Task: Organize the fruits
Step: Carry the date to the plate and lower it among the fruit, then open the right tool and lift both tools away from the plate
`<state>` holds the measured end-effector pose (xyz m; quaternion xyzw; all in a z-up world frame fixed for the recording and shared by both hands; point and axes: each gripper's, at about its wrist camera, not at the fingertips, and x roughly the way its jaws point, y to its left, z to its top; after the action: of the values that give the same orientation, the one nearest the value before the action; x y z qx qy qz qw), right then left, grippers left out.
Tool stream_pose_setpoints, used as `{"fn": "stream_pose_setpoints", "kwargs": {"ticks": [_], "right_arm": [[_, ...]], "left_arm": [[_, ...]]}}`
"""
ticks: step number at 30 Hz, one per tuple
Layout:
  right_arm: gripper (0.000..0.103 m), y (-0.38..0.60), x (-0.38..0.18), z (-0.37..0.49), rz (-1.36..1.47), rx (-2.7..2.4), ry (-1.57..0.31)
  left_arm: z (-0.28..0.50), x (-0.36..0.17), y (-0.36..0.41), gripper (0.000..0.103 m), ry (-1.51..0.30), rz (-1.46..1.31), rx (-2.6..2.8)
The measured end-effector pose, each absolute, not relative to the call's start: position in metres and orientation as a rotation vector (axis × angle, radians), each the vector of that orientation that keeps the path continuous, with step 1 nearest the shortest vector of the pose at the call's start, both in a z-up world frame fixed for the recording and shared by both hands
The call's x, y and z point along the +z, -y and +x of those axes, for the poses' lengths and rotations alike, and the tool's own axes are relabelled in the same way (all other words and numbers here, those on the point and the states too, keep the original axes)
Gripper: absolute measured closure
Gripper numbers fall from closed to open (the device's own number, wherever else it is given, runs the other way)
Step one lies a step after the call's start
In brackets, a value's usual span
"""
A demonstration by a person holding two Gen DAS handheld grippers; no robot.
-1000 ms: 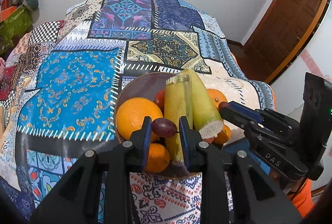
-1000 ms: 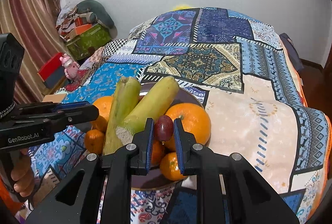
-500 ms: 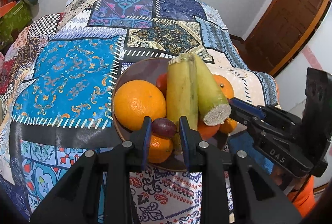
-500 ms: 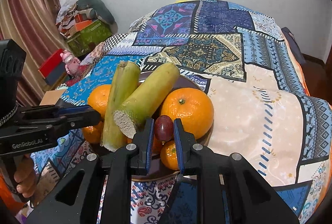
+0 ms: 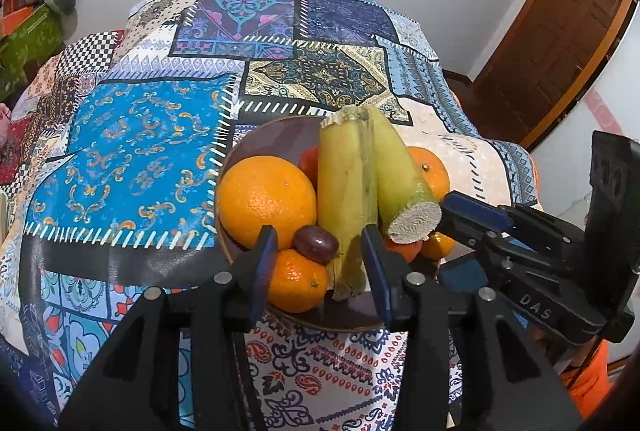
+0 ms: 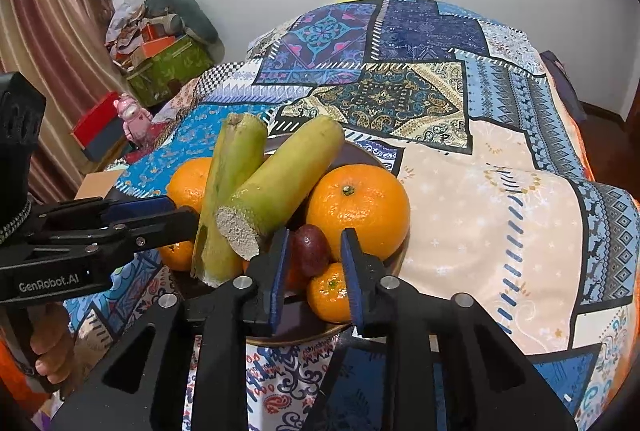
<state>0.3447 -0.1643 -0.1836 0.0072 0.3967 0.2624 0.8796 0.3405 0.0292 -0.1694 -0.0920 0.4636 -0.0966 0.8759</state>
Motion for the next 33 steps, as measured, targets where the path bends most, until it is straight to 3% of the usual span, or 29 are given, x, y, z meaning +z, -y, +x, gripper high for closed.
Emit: {"fn": "stream_pose_setpoints", "kwargs": {"ticks": [13, 25, 33], "right_arm": [[0.077, 0.175, -0.136, 0.319, 0.032, 0.536, -0.736], [0.077, 0.194, -0.048, 0.209, 0.052, 0.550, -0.510], [0.067, 0.205, -0.010, 0.142, 0.049, 0.539, -0.345]], "left_arm": [[0.299, -0.105, -0.041, 0.060, -0.806, -0.168, -0.113], [0.176, 0.000, -0.017, 0.059, -0.509, -0.103, -0.064], [0.101, 0.038, -0.006, 0.046, -0.359, -0.080, -0.043]]}}
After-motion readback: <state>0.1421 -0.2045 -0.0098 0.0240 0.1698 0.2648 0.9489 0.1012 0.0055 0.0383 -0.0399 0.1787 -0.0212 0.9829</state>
